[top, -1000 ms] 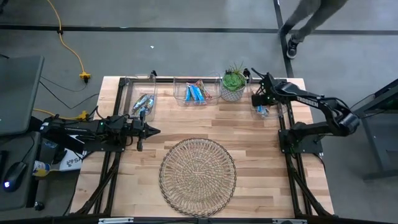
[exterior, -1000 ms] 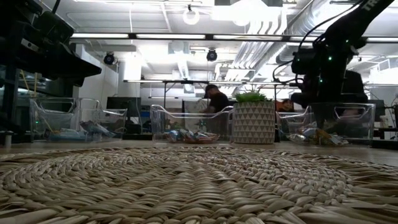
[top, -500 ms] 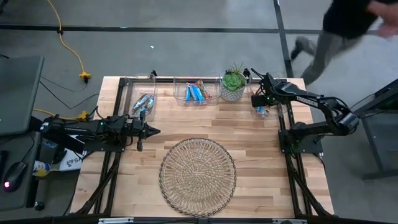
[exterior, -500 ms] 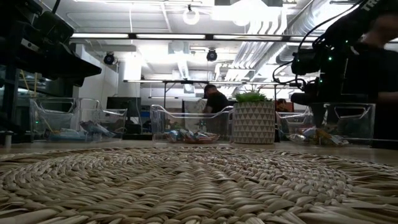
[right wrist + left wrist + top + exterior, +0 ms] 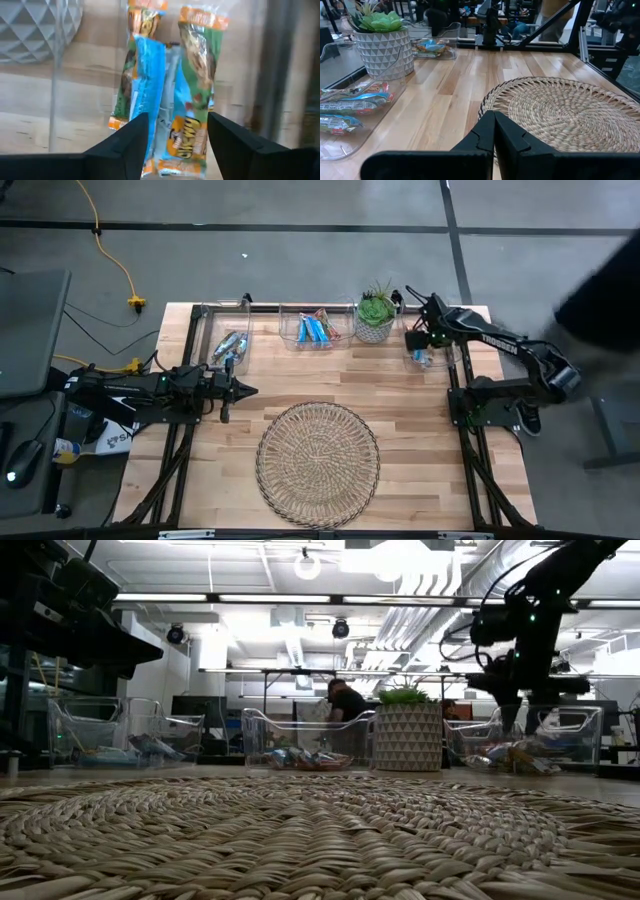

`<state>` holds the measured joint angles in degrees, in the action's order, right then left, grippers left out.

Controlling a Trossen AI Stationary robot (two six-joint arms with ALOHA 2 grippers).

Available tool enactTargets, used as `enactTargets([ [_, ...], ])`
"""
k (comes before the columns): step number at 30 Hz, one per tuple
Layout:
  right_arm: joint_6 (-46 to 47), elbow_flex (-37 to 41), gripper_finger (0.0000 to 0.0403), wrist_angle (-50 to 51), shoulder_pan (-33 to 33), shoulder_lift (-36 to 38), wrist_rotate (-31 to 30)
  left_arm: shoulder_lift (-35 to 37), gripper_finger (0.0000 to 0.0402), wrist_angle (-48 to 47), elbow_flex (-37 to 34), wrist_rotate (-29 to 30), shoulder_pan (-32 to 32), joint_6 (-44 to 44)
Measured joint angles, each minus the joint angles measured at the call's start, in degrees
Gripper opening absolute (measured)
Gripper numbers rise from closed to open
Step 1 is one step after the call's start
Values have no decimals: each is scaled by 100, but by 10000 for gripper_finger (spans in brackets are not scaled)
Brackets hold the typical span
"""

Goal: Pick and place Granola Bars by type
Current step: Put the yellow granola bar into the right transparent bin, then return to home position

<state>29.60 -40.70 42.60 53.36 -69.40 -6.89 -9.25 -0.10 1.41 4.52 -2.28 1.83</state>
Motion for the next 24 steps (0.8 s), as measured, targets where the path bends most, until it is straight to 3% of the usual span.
enactTargets([
  [8,-137,-725,164,553,2,369,-196,1,1,0,0,0,0,0],
  [15,-159,-1340,129,836,-169,432,373,2,1,0,0,0,0,-2],
  [24,-158,-1734,48,578,-1152,432,1156,0,1,0,0,2,0,0],
])
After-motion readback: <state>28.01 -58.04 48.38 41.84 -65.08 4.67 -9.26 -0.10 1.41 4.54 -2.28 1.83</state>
